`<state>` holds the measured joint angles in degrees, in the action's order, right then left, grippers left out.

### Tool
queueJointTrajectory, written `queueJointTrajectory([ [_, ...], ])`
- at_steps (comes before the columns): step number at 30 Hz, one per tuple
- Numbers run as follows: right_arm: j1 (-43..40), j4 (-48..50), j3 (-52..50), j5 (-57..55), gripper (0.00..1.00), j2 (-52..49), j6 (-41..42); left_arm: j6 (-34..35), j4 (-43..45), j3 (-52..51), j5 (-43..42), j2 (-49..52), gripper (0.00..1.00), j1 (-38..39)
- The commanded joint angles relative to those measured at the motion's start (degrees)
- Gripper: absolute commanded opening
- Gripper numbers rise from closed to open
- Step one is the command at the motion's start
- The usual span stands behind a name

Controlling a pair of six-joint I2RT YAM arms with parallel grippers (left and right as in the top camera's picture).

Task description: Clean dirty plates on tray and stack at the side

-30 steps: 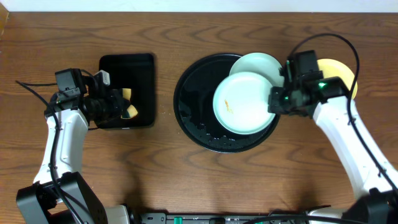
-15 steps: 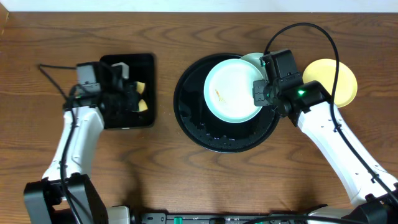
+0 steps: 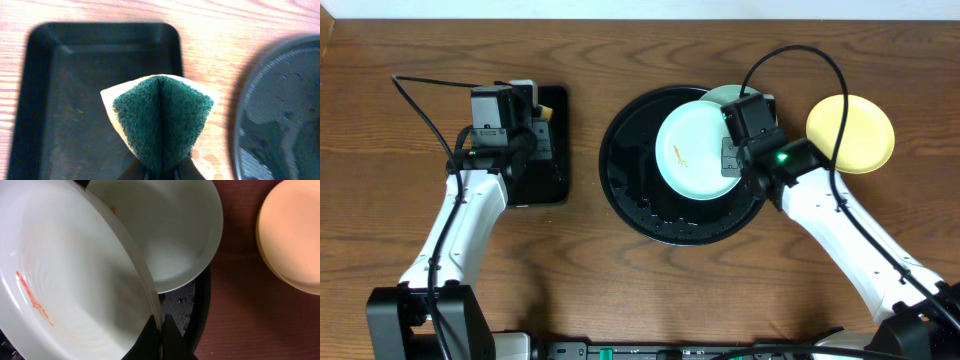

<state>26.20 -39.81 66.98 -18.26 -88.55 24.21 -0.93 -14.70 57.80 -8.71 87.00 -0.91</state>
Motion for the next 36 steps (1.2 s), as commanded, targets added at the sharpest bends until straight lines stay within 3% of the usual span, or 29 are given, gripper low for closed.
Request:
queueJointTrajectory([
  [1,1.8,1.3,-0.8,-4.4,0.01,-0.2,3.0,-0.5,0.3,0.4,3.9,-0.2,0.08,0.0],
  [8,2.5,1.7,-0.8,-4.2,0.01,-0.2,3.0,-0.3,-1.5,0.3,3.9,2.0,0.08,0.0],
  [13,2.5,1.5,-0.8,-4.2,0.01,-0.2,3.0,-0.3,-0.5,0.1,5.4,8.8,0.08,0.0],
  [14,2.5,1.4,-0.8,-4.2,0.01,-0.2,3.0,-0.4,-0.4,0.1,6.3,9.7,0.17,0.0],
  [16,2.5,1.4,-0.8,-4.2,0.01,-0.2,3.0,-0.3,0.1,0.1,9.0,11.1,0.56,0.0],
  [17,2.5,1.4,-0.8,-4.2,0.01,-0.2,3.0,-0.3,0.3,0.1,10.3,11.4,0.65,0.0],
  [19,2.5,1.4,-0.8,-4.2,0.01,-0.2,3.0,-0.3,0.7,0.1,11.0,11.5,0.72,0.0],
  [36,2.5,1.2,-0.8,-4.2,0.01,-0.2,3.0,4.5,-2.7,-4.5,10.4,11.6,0.75,0.0],
])
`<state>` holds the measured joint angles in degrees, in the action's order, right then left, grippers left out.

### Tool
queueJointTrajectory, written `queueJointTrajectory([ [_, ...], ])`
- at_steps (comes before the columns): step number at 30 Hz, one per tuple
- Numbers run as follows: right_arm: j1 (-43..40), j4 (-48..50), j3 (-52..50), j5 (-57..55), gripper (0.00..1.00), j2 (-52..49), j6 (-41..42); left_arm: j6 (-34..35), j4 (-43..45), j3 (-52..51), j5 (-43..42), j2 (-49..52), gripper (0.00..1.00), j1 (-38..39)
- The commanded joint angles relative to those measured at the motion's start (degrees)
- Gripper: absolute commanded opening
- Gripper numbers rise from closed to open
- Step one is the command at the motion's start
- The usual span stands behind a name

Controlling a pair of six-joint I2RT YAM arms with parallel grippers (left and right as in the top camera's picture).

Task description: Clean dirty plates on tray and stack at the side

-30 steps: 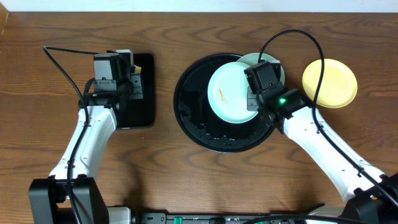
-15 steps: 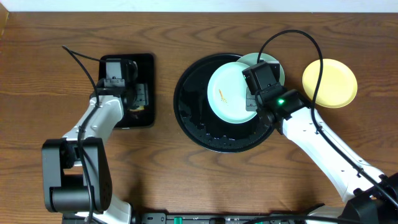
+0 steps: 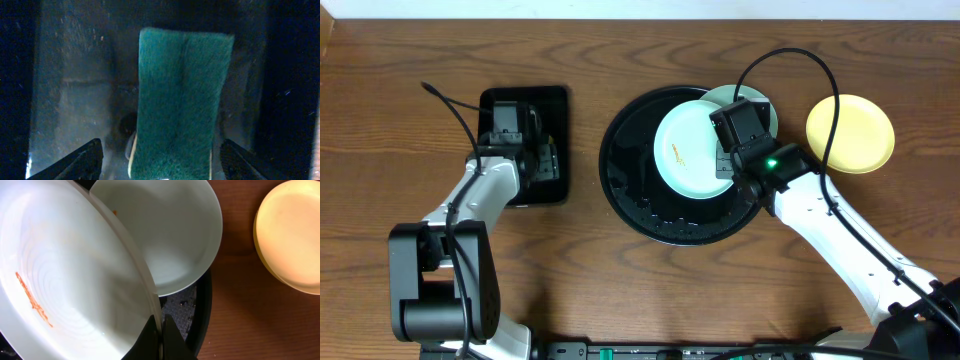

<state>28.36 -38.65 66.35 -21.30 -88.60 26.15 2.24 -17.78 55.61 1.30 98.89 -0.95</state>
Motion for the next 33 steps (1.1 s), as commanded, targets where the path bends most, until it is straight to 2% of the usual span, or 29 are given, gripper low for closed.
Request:
queueJointTrajectory([
  [1,0.3,0.1,-0.2,-1.2,0.01,-0.1,1.0,1.3,0.9,-2.8,0.1,-0.3,0.75,0.1],
  [5,0.3,0.1,-0.2,-1.2,0.01,-0.1,1.0,1.3,4.5,-5.1,-2.1,0.0,0.74,0.1],
  [6,0.3,0.1,-0.2,-1.2,0.01,-0.1,1.0,1.2,5.0,-5.4,-2.1,0.2,0.69,0.1],
  [9,0.3,0.0,-0.2,-1.2,0.01,-0.1,1.0,1.2,6.0,-5.6,-2.1,1.2,0.42,0.0],
  [11,0.3,0.0,-0.2,-1.2,0.01,-0.1,1.0,1.2,6.8,-5.6,-1.7,2.0,0.36,0.0],
  [12,0.3,0.0,-0.2,-1.2,0.01,-0.1,1.0,1.2,6.9,-5.6,-1.6,2.3,0.24,0.0],
  [13,0.3,0.0,-0.2,-1.2,0.01,-0.1,1.0,1.2,7.0,-5.6,-0.7,2.6,0.08,0.0],
  [15,0.3,-0.1,-0.2,-1.2,0.01,-0.1,1.0,1.2,7.0,-5.6,0.1,2.6,0.08,0.0],
  [16,0.3,-0.1,-0.2,-1.2,0.01,-0.1,1.0,1.2,7.2,-5.5,0.7,2.4,0.08,0.0],
  [19,0.3,-0.1,-0.2,-1.2,0.01,-0.1,1.0,1.2,7.2,-5.4,1.6,1.4,0.49,0.0],
  [21,0.3,-0.1,-0.2,-1.2,0.01,-0.1,1.0,1.2,7.2,-5.4,1.6,0.2,0.67,0.0],
  [22,0.3,-0.1,-0.2,-1.2,0.01,-0.1,1.0,1.3,7.4,-5.3,1.6,-0.7,0.71,0.0],
  [28,0.3,-0.1,-0.2,-1.2,0.01,-0.1,1.0,1.5,9.9,-5.2,1.2,-6.6,0.76,0.0],
  [33,0.3,-0.1,-0.2,-1.2,0.01,-0.1,1.0,1.5,14.6,-5.3,-2.3,-3.7,0.76,0.0],
])
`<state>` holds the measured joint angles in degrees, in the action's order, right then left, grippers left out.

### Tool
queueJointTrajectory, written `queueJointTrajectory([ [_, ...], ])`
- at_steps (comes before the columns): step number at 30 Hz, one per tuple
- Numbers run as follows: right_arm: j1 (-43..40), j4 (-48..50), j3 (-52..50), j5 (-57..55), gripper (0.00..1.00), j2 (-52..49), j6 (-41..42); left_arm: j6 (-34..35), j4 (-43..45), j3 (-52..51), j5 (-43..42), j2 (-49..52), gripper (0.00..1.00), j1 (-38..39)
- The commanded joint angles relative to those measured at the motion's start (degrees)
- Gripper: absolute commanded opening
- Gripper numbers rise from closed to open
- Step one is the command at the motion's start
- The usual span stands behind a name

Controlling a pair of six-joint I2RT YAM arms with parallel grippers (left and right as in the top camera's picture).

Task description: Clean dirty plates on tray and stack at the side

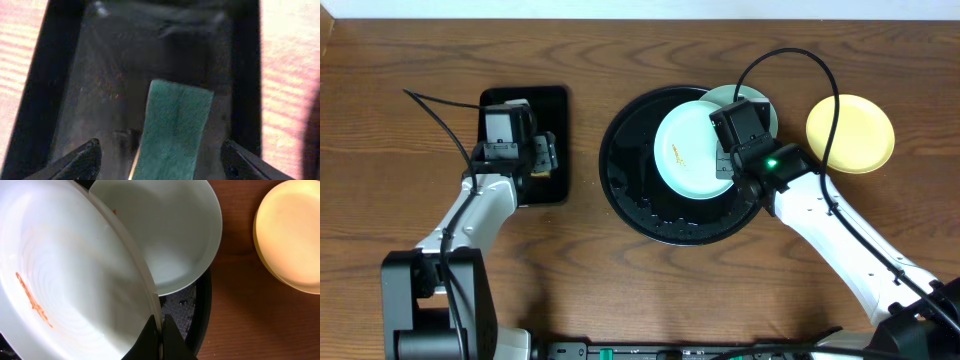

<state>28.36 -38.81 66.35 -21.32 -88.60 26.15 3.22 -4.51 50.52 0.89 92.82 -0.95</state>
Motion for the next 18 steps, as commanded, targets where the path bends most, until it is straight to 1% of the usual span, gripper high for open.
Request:
queueJointTrajectory([
  [1,0.3,0.0,-0.2,-1.1,0.01,-0.1,1.0,0.5,1.9,-0.2,-1.7,3.3,0.76,0.0],
  [7,0.3,0.0,-0.2,-1.1,0.01,-0.1,1.0,0.5,4.5,-0.2,-1.7,8.1,0.77,0.0],
  [10,0.3,0.0,-0.2,-1.1,0.01,-0.1,1.0,0.2,7.2,-0.2,-1.7,10.1,0.77,0.0],
  [15,0.3,0.0,-0.2,-1.1,0.01,-0.1,1.0,0.2,10.6,-0.2,-0.8,11.2,0.77,-0.4],
  [18,0.3,0.0,-0.2,-1.1,0.01,-0.1,1.0,0.3,10.9,-0.2,-0.6,11.3,0.77,-1.2],
])
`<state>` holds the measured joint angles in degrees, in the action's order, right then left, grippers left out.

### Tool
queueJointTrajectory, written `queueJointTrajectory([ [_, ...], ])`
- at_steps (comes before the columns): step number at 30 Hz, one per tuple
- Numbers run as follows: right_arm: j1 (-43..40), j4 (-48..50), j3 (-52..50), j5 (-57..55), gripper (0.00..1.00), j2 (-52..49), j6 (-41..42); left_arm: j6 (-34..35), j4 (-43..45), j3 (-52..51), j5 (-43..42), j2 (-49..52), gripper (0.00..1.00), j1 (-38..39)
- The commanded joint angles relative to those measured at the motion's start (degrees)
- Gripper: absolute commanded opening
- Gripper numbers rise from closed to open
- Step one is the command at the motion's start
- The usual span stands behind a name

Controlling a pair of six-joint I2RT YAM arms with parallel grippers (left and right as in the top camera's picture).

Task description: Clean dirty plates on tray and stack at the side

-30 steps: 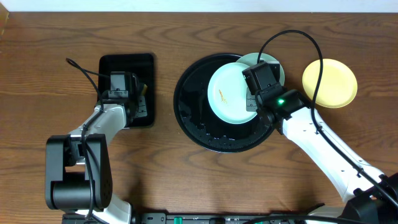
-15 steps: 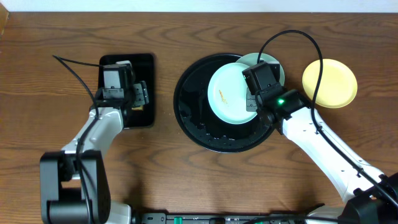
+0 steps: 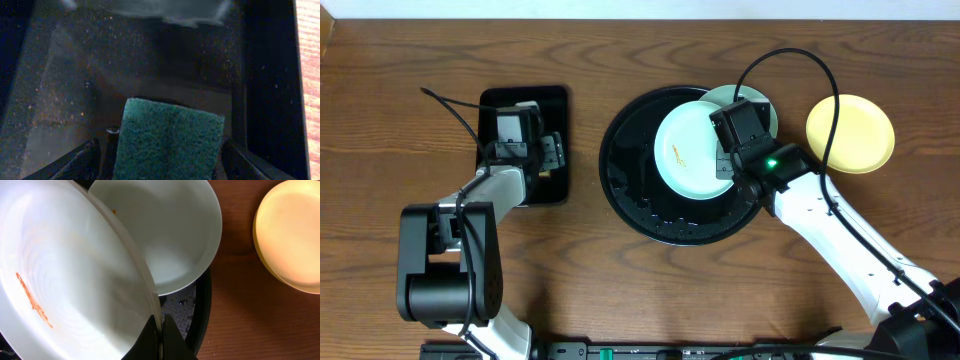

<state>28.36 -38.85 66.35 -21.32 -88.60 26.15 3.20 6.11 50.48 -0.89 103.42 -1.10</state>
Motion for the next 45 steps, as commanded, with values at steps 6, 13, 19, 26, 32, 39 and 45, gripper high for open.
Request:
queueJointTrajectory([
  [6,0.3,0.1,-0.2,-1.1,0.01,-0.1,1.0,0.2,0.3,-0.1,1.4,1.5,0.77,-2.1],
  [13,0.3,0.1,-0.2,-1.1,0.01,-0.1,1.0,0.1,0.2,-0.1,1.2,1.6,0.77,-4.1],
  [19,0.3,0.1,-0.2,-1.1,0.01,-0.1,1.0,0.1,0.5,-0.1,-6.4,1.6,0.77,-4.1],
  [26,0.3,0.1,-0.2,-1.1,0.01,-0.1,1.0,0.1,0.2,-0.1,-5.9,2.8,0.71,-4.1],
  [32,0.3,0.1,-0.2,-1.1,0.01,-0.1,1.0,0.0,0.7,-0.1,-2.4,4.6,0.33,-4.1],
  [39,0.3,0.1,-0.2,-1.1,0.01,-0.1,1.0,-1.4,2.8,-0.1,-1.0,3.5,0.57,-4.1],
  [45,0.3,0.1,-0.2,-1.1,0.01,-0.1,1.0,-0.5,0.0,-0.1,-3.0,-0.9,0.83,-4.1],
])
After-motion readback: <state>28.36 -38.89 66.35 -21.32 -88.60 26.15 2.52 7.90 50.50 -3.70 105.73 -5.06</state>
